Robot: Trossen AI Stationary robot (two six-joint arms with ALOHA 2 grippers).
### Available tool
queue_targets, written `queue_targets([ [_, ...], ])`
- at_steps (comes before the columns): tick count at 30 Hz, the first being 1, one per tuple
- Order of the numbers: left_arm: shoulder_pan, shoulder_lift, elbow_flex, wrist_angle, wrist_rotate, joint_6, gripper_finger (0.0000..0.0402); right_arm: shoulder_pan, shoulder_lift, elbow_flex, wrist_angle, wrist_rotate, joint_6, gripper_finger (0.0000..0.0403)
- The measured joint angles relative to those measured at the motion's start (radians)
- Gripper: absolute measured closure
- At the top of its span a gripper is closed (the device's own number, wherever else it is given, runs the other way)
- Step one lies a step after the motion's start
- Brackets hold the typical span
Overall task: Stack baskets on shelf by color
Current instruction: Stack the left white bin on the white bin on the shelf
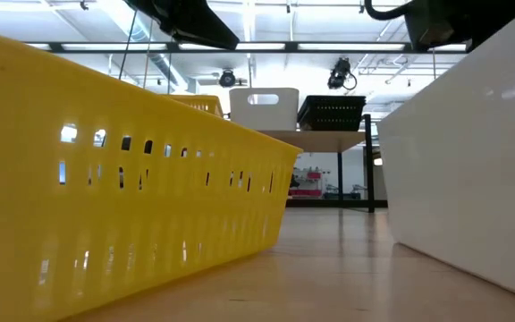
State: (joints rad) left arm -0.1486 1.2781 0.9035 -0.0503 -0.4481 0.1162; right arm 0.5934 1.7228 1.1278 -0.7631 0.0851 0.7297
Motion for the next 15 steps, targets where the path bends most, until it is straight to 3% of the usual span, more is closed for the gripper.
queue_targets([
  [6, 0.000, 0.000, 0.000, 0.000, 0.000, 0.000, 0.0285, 0.000, 0.007, 0.002, 0.003, 0.025, -0.024, 0.0287],
  [15, 0.000, 0.000, 0.000, 0.001, 0.000, -0.007, 0.0285, -0.111, 0.009, 0.002, -0.109, 0.291, -0.134, 0.0287],
])
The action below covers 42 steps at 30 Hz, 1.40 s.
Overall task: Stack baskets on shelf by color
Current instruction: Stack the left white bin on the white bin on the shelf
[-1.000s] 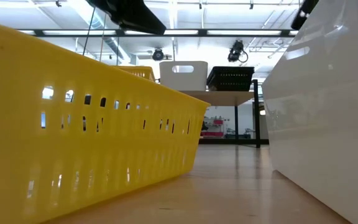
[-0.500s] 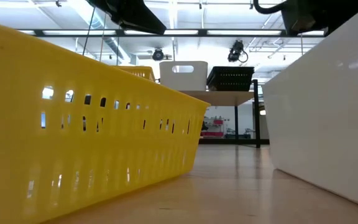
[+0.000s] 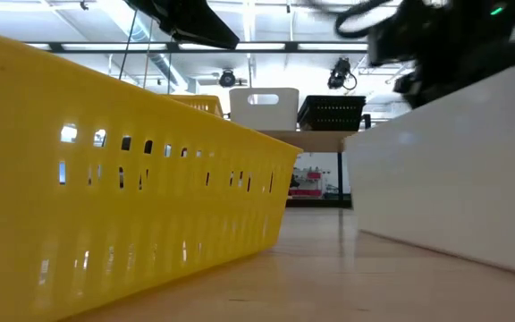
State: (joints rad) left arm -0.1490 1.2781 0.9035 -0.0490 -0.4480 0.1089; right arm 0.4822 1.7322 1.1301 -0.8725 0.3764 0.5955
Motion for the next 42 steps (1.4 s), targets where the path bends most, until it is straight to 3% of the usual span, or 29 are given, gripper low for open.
queue_targets([
  [5, 0.000, 0.000, 0.000, 0.000, 0.000, 0.001, 0.0285, -0.123, 0.002, 0.000, 0.011, 0.034, -0.112, 0.0287],
  [10, 0.000, 0.000, 0.000, -0.001, 0.000, 0.001, 0.0285, -0.239, 0.002, 0.000, 0.005, 0.141, -0.124, 0.0287],
  [14, 0.000, 0.000, 0.000, -0.003, 0.000, 0.001, 0.0285, -0.272, -0.019, 0.000, 0.004, 0.096, -0.153, 0.0287],
  [18, 0.000, 0.000, 0.000, -0.006, 0.000, 0.005, 0.0285, -0.218, -0.078, 0.035, -0.017, -0.040, -0.179, 0.0287],
  [25, 0.000, 0.000, 0.000, -0.006, 0.001, -0.007, 0.0285, -0.003, -0.177, 0.114, -0.035, -0.177, -0.138, 0.0287],
  [30, -0.002, 0.000, 0.000, -0.007, 0.000, -0.014, 0.0285, 0.130, -0.112, 0.112, -0.092, -0.165, -0.094, 0.0286],
  [35, -0.013, 0.000, 0.001, -0.008, 0.000, -0.018, 0.0285, 0.142, -0.052, 0.112, -0.097, -0.115, -0.131, 0.0273],
  [42, -0.013, 0.000, 0.001, -0.008, 0.000, -0.018, 0.0285, 0.085, -0.048, 0.112, -0.092, -0.163, -0.150, 0.0229],
])
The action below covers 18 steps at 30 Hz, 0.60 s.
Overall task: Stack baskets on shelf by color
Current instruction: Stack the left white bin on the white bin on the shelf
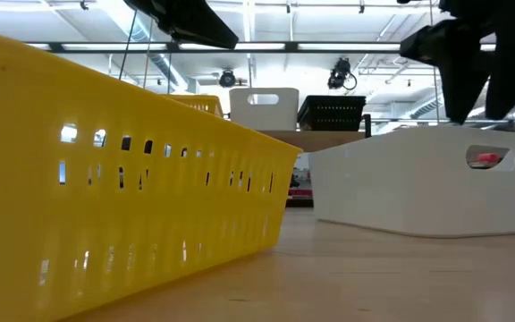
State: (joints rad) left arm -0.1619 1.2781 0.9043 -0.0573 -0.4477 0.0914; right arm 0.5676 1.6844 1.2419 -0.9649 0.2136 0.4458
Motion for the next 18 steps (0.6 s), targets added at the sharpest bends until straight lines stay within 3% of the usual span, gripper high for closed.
queue_targets([
  [18, 0.000, 0.000, 0.000, -0.001, 0.000, 0.000, 0.0285, 0.011, 0.000, -0.089, 0.133, -0.020, 0.023, 0.0219],
])
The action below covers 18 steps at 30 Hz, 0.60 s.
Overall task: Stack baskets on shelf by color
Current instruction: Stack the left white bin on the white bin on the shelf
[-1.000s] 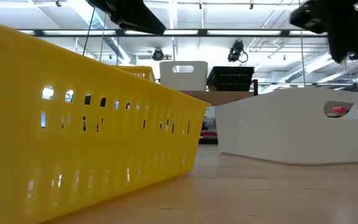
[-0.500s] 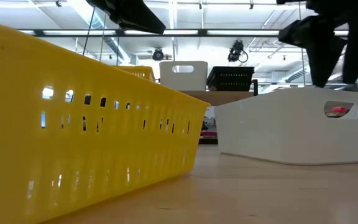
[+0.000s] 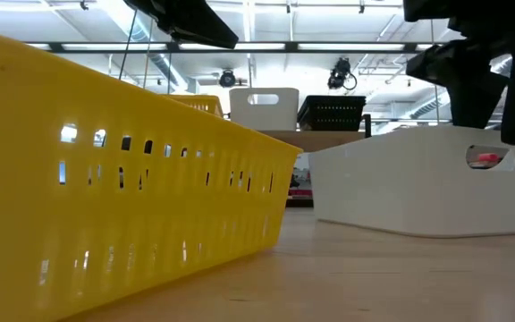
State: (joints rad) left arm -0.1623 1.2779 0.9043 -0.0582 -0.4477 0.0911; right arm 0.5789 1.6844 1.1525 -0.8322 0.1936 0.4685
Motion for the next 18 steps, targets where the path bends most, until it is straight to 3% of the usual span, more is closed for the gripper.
queue_targets([
  [7, 0.000, 0.000, 0.000, -0.001, 0.000, -0.001, 0.0285, -0.001, 0.000, -0.001, -0.006, 0.020, 0.007, 0.0247],
  [16, 0.000, 0.000, 0.000, -0.008, 0.000, -0.001, 0.0285, -0.002, 0.000, -0.001, -0.006, 0.020, -0.083, 0.0381],
  [18, 0.000, 0.000, 0.000, -0.008, 0.000, -0.001, 0.0285, -0.005, 0.000, -0.001, -0.004, 0.022, -0.112, 0.0393],
])
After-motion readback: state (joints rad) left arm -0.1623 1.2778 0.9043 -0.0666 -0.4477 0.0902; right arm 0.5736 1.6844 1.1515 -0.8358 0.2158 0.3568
